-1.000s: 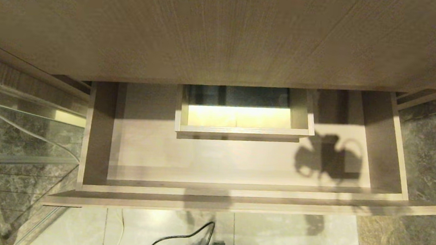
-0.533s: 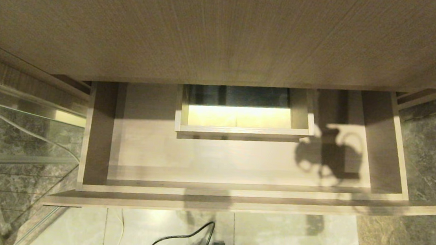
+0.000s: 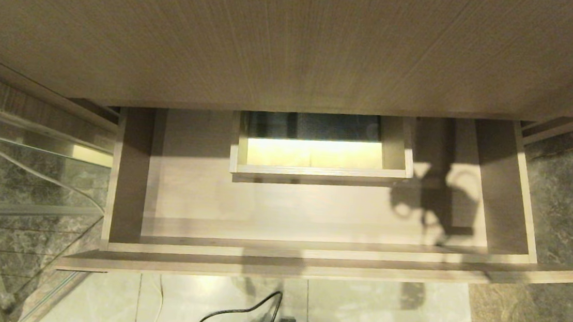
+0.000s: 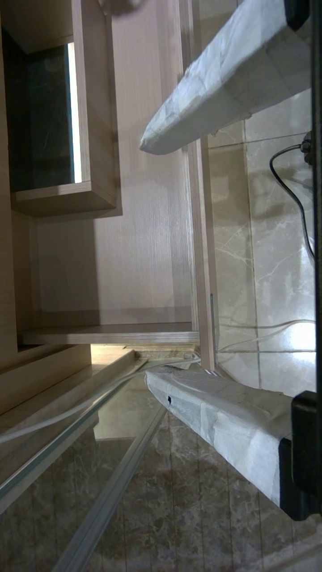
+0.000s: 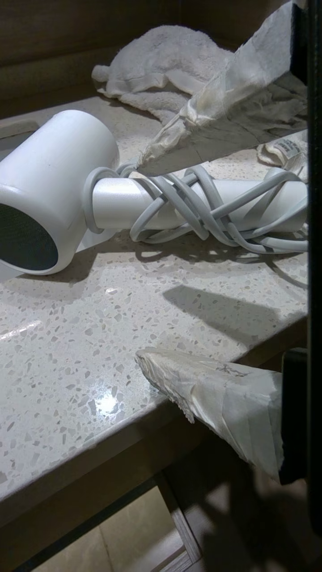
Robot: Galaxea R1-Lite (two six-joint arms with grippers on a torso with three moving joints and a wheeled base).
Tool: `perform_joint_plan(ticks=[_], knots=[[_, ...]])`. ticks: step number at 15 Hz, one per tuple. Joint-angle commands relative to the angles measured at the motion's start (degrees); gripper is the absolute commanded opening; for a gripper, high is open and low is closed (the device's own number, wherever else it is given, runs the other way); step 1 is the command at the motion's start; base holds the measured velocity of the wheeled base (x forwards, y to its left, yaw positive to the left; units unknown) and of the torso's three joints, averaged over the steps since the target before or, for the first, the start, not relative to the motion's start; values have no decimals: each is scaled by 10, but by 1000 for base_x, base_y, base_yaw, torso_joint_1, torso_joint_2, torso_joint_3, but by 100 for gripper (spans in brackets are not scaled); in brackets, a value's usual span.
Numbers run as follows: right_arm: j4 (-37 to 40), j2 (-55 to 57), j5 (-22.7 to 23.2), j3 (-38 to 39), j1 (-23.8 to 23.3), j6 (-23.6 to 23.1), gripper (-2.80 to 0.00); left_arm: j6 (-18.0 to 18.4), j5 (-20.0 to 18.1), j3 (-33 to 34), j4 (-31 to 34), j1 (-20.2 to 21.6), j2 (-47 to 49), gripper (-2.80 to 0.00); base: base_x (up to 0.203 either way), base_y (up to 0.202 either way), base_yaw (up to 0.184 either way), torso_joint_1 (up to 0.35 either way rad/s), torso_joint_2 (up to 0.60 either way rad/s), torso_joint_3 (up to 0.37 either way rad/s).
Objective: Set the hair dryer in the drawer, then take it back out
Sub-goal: Pick up the hairdryer
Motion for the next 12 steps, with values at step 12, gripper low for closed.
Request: perform_joint_plan(ticks=[12], knots=[[-40, -1, -122, 0, -16, -28, 0, -1, 0, 23, -1, 0, 0, 0, 0, 0, 0, 0, 0, 0]])
